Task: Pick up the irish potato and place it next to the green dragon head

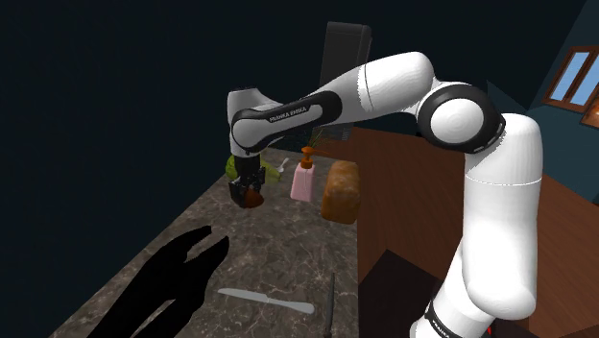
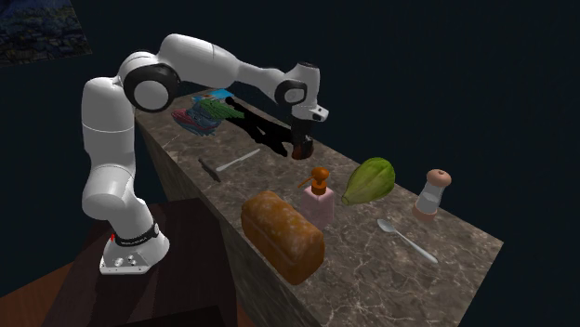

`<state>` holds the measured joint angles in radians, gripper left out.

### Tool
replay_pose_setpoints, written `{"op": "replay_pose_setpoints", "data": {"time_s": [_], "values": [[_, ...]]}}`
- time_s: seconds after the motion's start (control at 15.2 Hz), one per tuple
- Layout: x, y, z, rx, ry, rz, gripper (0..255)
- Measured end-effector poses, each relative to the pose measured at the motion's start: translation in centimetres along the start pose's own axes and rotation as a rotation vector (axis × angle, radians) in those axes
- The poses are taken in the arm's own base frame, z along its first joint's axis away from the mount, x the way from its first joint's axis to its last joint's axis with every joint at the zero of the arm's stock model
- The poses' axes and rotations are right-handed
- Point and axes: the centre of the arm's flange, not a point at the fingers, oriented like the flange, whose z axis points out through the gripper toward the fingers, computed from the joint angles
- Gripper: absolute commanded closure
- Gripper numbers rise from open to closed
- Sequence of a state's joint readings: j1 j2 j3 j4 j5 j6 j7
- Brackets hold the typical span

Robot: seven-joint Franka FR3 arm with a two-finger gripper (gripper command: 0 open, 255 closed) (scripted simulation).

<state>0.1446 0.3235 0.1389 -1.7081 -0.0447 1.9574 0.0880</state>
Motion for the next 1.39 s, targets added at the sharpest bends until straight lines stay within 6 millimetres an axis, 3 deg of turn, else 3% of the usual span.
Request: {"op": "replay_pose_setpoints", "data": {"time_s": [1.39], "values": [[-0.8, 0.0, -11.1, 0.000, 0.000, 0.000, 255]]}}
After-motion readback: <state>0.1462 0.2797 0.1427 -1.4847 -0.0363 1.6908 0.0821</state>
